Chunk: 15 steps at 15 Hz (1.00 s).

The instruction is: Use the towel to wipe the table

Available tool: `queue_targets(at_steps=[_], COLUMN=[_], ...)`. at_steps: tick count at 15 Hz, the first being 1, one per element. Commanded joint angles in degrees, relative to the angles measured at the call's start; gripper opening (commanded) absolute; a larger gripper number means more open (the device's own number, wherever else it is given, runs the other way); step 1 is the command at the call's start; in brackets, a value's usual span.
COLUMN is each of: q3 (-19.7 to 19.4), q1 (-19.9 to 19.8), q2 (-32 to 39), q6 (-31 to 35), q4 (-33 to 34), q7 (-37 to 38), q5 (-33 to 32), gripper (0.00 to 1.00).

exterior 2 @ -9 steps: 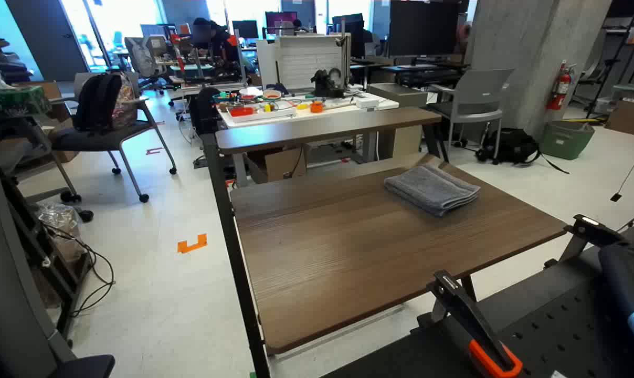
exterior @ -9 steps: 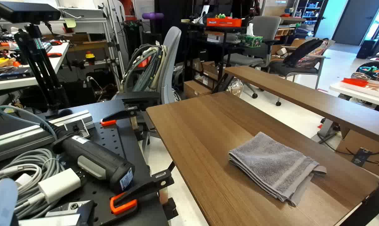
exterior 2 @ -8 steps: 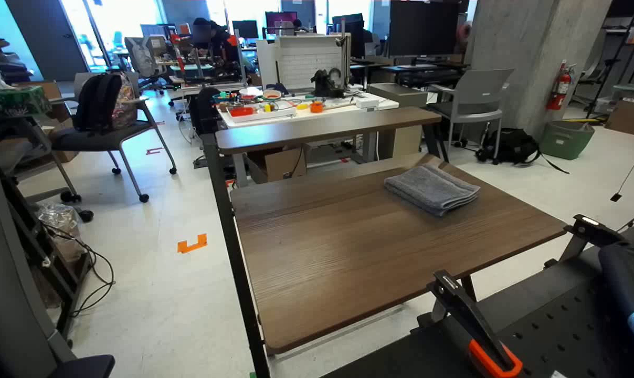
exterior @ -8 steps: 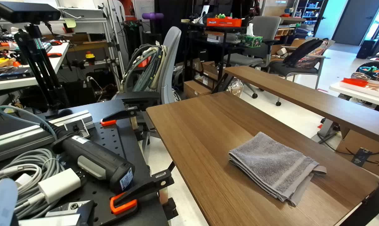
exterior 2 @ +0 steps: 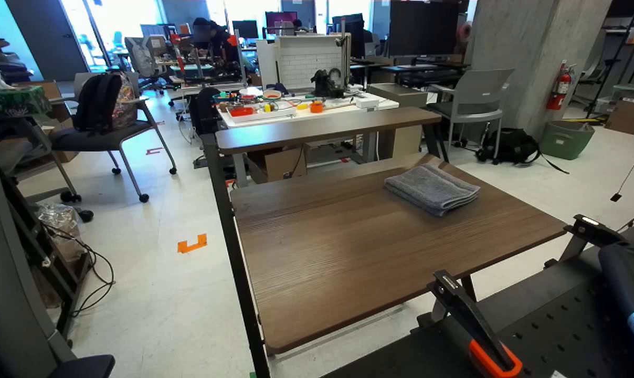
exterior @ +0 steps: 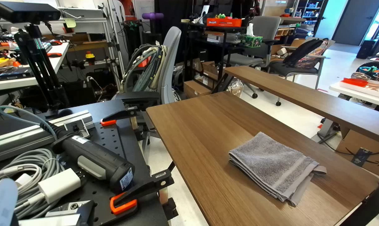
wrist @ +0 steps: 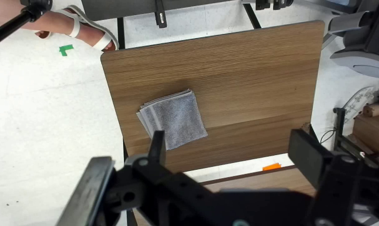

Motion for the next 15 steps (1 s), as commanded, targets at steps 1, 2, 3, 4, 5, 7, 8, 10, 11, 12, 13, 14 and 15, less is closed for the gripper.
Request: queue_targets(at_steps=[1, 2, 3, 4, 5, 7, 8, 10, 11, 12, 13, 14, 15], q3=[0.60, 0.60, 0.60, 0.60, 0.60, 0.60, 0.60, 0.60, 0.96, 1.07, 1.37, 1.62, 1.91], q1=[-0.76, -0.76, -0.76, -0.76, -0.76, -0.76, -0.76, -0.76, -0.67, -0.45, -0.18, -0.01, 0.25], q2=[0.12, 0.12, 0.12, 0.12, 0.12, 0.12, 0.12, 0.12, 1.47, 2.42, 4.02, 5.37, 7.61], q6=[-0.10, -0.10, -0.10, -0.10, -0.10, -0.10, -0.10, -0.10, 2.47, 4.09, 6.50, 8.27, 12.58], q4=[0.10, 0.10, 0.10, 0.10, 0.10, 0.10, 0.10, 0.10, -0.20, -0.43, -0.67, -0.75, -1.32], q7=[-0.34, -0.34, -0.34, -0.34, -0.34, -0.34, -0.34, -0.34, 0.40, 0.51, 0.71, 0.80, 1.23], q5=[0.38, 0.38, 0.38, 0.38, 0.38, 0.38, 0.38, 0.38, 0.42, 0.64, 0.79, 0.95, 1.48], gripper=[1.00, 1.00, 1.00, 1.00, 1.00, 1.00, 1.00, 1.00, 1.00, 1.00, 1.00, 1.00, 1.00])
